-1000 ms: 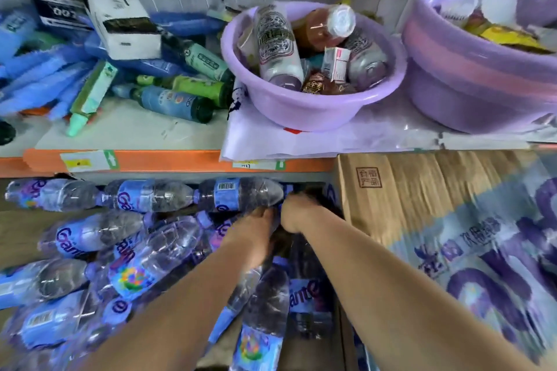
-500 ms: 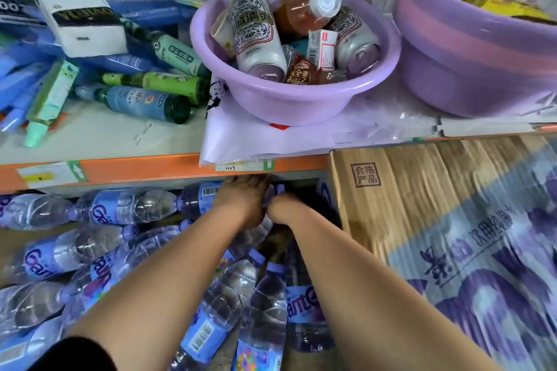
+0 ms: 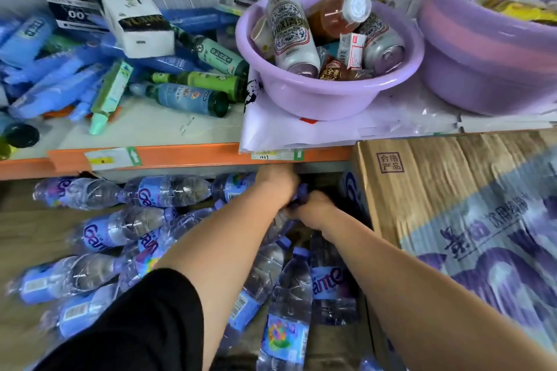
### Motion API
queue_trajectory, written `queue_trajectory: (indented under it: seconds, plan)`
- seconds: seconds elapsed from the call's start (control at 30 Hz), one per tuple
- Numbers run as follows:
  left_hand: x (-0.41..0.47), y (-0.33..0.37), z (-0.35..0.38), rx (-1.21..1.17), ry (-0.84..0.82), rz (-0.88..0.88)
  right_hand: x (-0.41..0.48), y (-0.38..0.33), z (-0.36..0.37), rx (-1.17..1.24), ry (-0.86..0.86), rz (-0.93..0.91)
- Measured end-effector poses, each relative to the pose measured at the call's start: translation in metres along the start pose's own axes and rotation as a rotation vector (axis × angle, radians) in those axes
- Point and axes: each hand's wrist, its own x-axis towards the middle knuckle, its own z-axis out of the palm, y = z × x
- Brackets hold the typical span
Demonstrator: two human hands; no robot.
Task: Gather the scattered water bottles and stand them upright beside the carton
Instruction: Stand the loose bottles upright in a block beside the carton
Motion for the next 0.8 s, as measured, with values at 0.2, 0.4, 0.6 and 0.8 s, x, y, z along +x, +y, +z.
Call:
queue_trajectory:
  seconds: [0.2, 0.4, 0.6, 0.8]
  plan:
    - [-0.047, -0.023, -0.041, 0.043, -0.036, 0.277, -0.047, -0.012, 0.001, -0.056, 0.097, -0.138]
    - [-0.075, -0.081, -0.078, 0.105, 0.079, 0.184, -0.077, -0.044, 0.001, -0.188, 0.219, -0.296]
    - [-0.072, -0.090, -0.064, 0.058, 0.134, 0.189, -0.087, -0.057, -0.017, -0.204, 0.287, -0.431]
    - [-0.074, -0.089, -0.067, 0.101, 0.130, 0.266, -0.086, -0.067, -0.046, -0.165, 0.362, -0.433]
